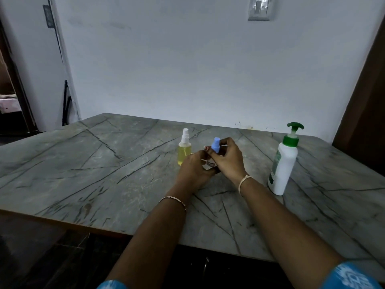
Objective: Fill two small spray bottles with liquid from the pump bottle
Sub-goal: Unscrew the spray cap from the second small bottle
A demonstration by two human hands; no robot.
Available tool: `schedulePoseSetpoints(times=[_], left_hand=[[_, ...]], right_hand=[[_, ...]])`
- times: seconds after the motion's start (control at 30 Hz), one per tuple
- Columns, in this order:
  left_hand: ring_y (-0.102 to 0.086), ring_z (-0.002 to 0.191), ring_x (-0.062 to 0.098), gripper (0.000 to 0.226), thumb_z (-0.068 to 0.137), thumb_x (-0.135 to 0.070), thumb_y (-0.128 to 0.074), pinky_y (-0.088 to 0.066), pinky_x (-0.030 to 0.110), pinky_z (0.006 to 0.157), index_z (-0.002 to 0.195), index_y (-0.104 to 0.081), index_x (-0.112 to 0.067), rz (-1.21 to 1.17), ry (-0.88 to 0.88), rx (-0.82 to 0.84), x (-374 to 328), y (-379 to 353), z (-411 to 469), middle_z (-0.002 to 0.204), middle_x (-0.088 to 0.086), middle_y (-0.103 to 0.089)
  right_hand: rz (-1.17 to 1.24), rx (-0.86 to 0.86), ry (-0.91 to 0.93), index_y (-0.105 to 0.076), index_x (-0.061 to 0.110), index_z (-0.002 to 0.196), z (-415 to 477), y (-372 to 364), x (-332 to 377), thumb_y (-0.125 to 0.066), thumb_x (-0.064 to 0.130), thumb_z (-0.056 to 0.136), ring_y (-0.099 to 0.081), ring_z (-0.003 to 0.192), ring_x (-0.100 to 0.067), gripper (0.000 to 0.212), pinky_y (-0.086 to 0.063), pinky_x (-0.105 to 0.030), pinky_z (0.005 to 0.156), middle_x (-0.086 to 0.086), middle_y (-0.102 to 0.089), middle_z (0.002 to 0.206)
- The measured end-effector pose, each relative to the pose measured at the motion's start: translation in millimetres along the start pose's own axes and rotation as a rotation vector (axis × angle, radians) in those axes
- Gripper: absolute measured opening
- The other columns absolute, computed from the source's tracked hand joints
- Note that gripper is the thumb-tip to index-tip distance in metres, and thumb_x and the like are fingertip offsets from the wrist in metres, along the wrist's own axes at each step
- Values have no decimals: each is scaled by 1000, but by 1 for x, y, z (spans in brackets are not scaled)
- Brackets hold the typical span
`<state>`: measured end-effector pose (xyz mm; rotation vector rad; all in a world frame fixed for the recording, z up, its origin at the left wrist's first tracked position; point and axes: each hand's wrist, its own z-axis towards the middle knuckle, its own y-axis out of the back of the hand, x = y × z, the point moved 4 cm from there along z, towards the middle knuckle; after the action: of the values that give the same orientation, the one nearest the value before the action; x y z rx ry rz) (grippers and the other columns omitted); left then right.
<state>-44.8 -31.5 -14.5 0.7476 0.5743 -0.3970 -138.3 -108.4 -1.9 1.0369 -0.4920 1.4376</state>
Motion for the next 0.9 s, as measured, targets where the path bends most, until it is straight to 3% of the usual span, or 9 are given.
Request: schedulePoseSetpoints(times=[0.13, 0.23, 0.37, 0.7, 0.8, 0.9], left_hand=[[-68, 88, 15, 41, 71, -26, -80, -54, 29, 79, 105, -65, -9, -47, 32, 13, 2, -2, 0, 98, 4, -72], [-69, 83, 14, 36, 72, -24, -79, -57, 39, 77, 102, -67, -10, -113, 76, 43, 5, -4, 1, 93, 3, -73], [-70, 82, 15, 33, 74, -19, -78, -58, 41, 77, 103, -67, -8, -174, 110, 80, 5, -3, 0, 92, 5, -72], [-70, 87, 16, 31, 75, -18, -77, -56, 38, 84, 103, -68, -7, -205, 107, 136, 6, -5, 1, 95, 8, -73], [-69, 91, 15, 34, 76, -13, -77, -55, 30, 85, 108, -67, -7, -284, 142, 175, 4, -5, 1, 101, 9, -72], [-67, 89, 10, 36, 76, -11, -76, -53, 16, 77, 110, -66, -7, -331, 163, 205, 4, -5, 2, 101, 3, -71]], right_hand=[[11, 8, 46, -63, 14, 90, -9, 5, 7, -80, 29, 75, -59, 76, -4, 27, -43, -5, 62, 6, -64, 82], [44, 11, 37, -69, 12, 91, -10, 7, 6, -82, 27, 73, -60, 72, -2, 27, -42, -3, 59, 5, -66, 79], [49, 4, 47, -72, 9, 93, -9, 9, 6, -81, 24, 74, -58, 72, 2, 26, -41, -2, 59, 3, -67, 81], [36, -10, 62, -74, 10, 95, -9, 11, 7, -81, 26, 74, -59, 77, 0, 27, -42, -1, 62, 4, -68, 84], [46, -12, 61, -75, 9, 95, -9, 11, 8, -81, 26, 74, -60, 76, 0, 28, -44, -3, 63, 4, -69, 83], [45, -7, 67, -75, 10, 96, -9, 13, 8, -81, 26, 74, -60, 76, 1, 28, -44, -3, 63, 4, -69, 83]])
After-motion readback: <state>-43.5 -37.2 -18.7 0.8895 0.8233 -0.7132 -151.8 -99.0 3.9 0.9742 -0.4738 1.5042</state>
